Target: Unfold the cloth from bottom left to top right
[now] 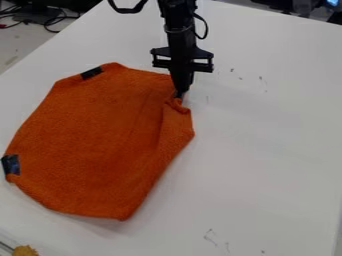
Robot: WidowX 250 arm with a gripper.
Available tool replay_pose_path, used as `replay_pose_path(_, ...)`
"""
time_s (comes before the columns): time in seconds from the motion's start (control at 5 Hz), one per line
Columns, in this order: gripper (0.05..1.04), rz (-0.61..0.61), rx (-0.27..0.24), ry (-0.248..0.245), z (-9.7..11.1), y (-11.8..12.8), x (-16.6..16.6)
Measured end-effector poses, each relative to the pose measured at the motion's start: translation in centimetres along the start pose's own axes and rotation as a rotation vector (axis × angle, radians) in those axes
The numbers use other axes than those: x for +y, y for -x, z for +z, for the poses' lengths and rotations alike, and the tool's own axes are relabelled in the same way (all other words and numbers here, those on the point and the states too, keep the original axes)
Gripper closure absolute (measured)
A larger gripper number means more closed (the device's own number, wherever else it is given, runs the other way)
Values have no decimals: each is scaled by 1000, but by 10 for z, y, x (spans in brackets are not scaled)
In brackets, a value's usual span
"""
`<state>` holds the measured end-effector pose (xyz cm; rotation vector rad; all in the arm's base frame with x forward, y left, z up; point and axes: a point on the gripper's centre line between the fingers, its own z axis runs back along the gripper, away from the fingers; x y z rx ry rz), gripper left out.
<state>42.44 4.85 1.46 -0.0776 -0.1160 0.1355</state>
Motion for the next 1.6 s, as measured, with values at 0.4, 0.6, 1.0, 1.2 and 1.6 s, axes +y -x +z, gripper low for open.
replay_pose_path(0.4, 627, 11, -3, -45, 0, 5, -3)
replay_pose_path(0.6, 325, 16, 1, -70, 6, 10, -2)
replay_pose_path(1.0, 78, -10, -48, -132, 50, 20, -4)
replay_pose_path(1.2, 83, -16, -67, -152, 65, 28, -2)
replay_pose_path(1.6, 83, -47, -97, -133, 69, 32, -5)
